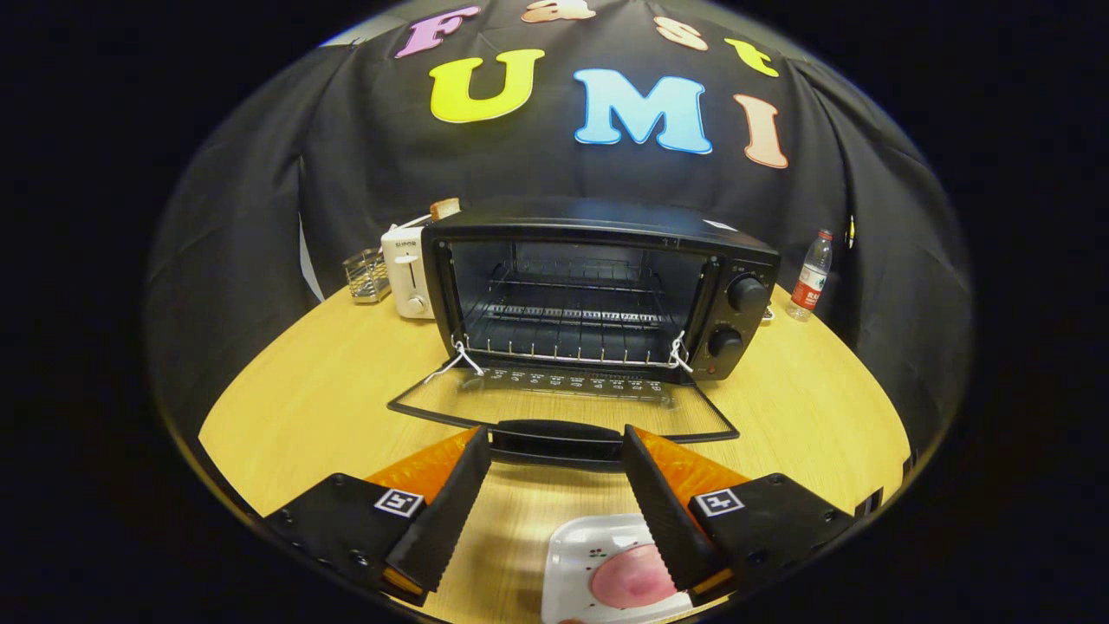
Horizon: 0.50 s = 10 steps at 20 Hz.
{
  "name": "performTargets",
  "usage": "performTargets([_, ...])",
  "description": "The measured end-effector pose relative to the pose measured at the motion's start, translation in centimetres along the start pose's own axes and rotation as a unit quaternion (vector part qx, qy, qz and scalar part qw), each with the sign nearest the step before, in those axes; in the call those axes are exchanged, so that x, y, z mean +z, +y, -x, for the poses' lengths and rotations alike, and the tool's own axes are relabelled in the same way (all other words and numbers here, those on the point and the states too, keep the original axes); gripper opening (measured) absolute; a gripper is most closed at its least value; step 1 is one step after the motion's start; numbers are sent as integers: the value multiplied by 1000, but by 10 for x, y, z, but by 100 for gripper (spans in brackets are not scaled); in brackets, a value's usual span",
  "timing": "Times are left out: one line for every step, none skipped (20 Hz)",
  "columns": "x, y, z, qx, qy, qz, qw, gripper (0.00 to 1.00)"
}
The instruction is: Open the toaster oven, put the food inside, and close the toaster oven door.
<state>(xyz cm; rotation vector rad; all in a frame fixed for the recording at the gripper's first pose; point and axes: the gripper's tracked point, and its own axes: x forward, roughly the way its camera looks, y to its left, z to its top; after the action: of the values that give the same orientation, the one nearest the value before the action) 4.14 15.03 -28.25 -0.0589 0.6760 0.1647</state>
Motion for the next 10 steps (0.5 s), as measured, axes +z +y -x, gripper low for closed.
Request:
performTargets([2, -1, 8, 7, 2, -5, 1000, 98])
performTargets([2, -3, 15, 16, 4, -13, 1000, 98])
performTargets([3, -8, 23, 22, 7, -22, 999, 98])
performTargets([0, -13, 32, 33, 17, -32, 999, 98])
performTargets([-2, -19, 40, 39, 26, -43, 998, 97])
performTargets([-4, -28, 48, 45, 38, -52, 997, 98])
performTargets([-7, -38, 55, 45, 42, -60, 996, 98])
performTargets([-9, -47, 62, 47, 47, -67, 996, 98])
performTargets([-11, -58, 68, 48, 53, -73, 995, 98])
performTargets([-15, -67, 72, 54, 62, -82, 993, 98])
